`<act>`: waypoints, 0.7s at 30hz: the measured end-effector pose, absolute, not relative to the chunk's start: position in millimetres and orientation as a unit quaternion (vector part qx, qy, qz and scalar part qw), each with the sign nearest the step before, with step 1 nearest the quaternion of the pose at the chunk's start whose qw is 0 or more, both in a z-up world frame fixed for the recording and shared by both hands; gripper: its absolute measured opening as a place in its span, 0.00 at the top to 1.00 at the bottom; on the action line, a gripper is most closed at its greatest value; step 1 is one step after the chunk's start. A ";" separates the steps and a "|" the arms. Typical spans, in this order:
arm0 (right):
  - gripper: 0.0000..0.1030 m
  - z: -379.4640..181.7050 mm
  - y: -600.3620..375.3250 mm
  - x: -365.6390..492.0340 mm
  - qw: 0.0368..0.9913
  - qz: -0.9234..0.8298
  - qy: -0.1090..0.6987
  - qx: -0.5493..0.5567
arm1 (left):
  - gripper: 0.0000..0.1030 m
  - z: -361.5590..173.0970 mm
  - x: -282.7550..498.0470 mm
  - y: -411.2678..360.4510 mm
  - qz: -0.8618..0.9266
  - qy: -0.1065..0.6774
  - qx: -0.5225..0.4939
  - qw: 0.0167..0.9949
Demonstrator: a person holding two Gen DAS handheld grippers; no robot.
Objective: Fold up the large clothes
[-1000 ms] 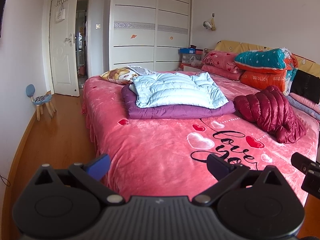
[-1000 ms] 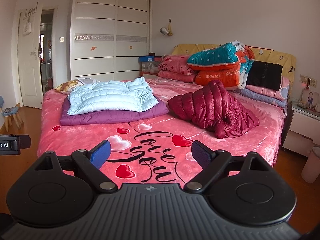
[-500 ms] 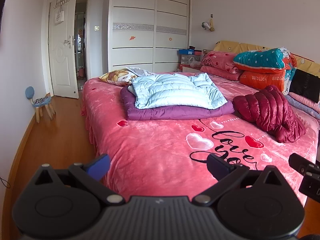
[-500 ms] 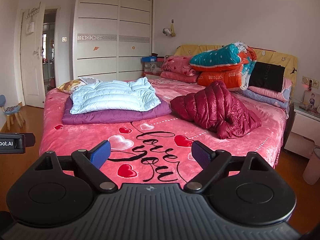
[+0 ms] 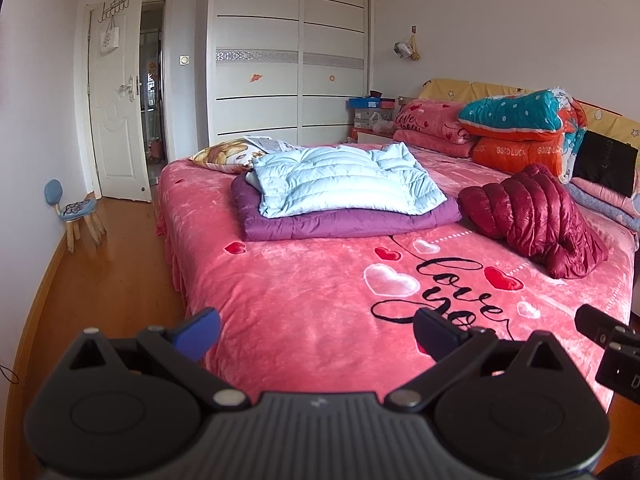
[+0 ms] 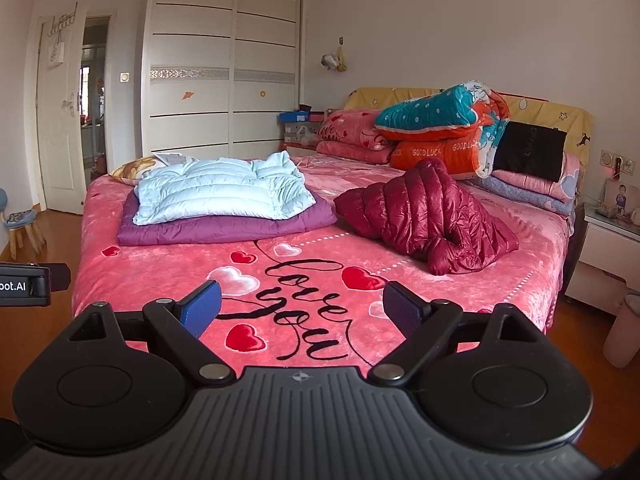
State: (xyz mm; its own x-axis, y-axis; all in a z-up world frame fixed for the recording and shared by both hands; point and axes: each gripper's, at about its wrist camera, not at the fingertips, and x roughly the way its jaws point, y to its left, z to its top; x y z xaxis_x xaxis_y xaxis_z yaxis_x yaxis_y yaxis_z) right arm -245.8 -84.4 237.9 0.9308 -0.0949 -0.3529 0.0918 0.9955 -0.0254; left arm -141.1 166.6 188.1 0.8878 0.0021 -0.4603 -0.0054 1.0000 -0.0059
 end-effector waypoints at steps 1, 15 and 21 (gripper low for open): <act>0.00 237.2 -84.3 -245.0 0.982 -0.049 0.181 -0.003 | 0.01 187.3 -140.6 165.4 0.002 0.238 -0.001 0.971; 0.00 229.7 -86.2 -238.1 0.981 -0.056 0.187 0.002 | 0.01 176.7 -135.2 152.8 -0.002 0.247 0.011 0.969; 0.00 226.0 -87.5 -233.0 0.980 -0.057 0.190 0.001 | 0.01 170.7 -129.7 144.5 -0.012 0.255 0.014 0.967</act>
